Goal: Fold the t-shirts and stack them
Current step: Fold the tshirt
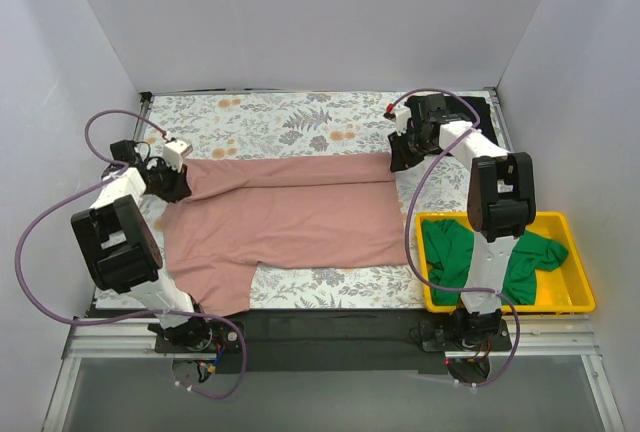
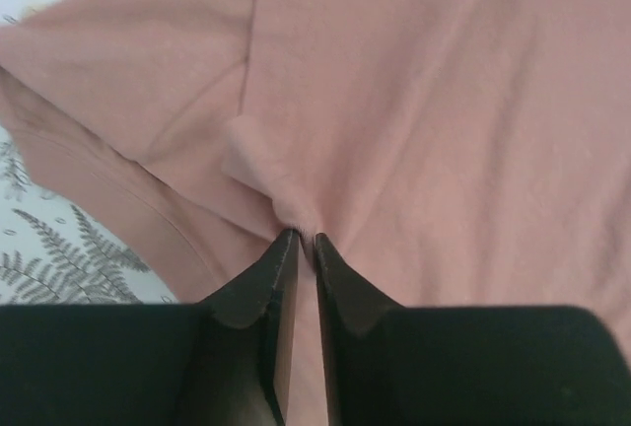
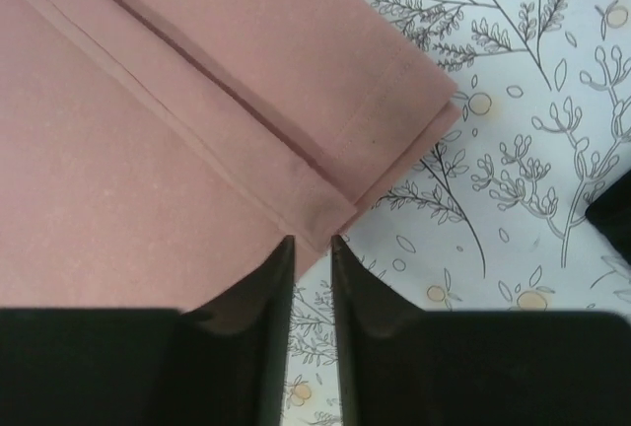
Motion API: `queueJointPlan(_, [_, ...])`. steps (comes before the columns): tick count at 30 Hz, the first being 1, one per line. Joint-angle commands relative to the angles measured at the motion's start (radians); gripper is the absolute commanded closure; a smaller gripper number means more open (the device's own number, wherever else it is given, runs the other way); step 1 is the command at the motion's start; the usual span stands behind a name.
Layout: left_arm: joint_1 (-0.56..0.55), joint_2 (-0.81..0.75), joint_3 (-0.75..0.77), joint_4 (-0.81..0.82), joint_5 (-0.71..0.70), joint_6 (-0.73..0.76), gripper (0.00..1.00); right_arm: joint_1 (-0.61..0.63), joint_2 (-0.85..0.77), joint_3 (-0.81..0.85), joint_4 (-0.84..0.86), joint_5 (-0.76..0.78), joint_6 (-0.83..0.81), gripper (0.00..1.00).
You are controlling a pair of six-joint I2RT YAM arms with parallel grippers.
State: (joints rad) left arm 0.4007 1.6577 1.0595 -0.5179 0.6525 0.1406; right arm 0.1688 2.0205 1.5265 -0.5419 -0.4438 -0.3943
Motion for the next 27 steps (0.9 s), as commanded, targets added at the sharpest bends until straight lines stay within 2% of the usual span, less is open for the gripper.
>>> queueJointPlan(1, [0.018, 0.020, 0.079, -0.242, -0.017, 0.200, 0.86, -0.002, 0.000, 0.066, -0.088, 0.022, -0.051, 0.65])
queueJointPlan(2, [0.026, 0.030, 0.121, -0.267, -0.011, 0.224, 0.85, -0.002, -0.002, 0.072, -0.099, 0.022, -0.063, 0.61])
queueJointPlan(4, [0.029, 0.059, 0.170, -0.345, 0.010, 0.244, 0.79, -0.002, -0.006, 0.096, -0.115, 0.030, -0.064, 0.60])
queueJointPlan(7, [0.029, 0.083, 0.246, -0.361, 0.061, 0.238, 0.74, 0.000, 0.004, 0.135, -0.128, 0.028, -0.069, 0.59])
queueJointPlan(10, [0.007, 0.111, 0.309, -0.329, 0.091, 0.148, 0.67, 0.014, 0.032, 0.194, -0.141, 0.028, -0.072, 0.59])
queueJointPlan(11, [-0.005, 0.138, 0.327, -0.329, 0.091, 0.136, 0.61, 0.018, 0.052, 0.225, -0.154, 0.030, -0.074, 0.60])
queueJointPlan(14, [-0.043, 0.186, 0.370, -0.294, 0.079, 0.056, 0.56, 0.043, 0.084, 0.257, -0.171, 0.045, -0.089, 0.61])
queueJointPlan(16, [-0.071, 0.217, 0.402, -0.271, 0.058, 0.002, 0.48, 0.060, 0.101, 0.282, -0.179, 0.060, -0.101, 0.61])
queueJointPlan(27, [-0.166, 0.421, 0.550, -0.222, 0.041, -0.108, 0.44, 0.086, 0.181, 0.285, -0.224, 0.106, -0.140, 0.62])
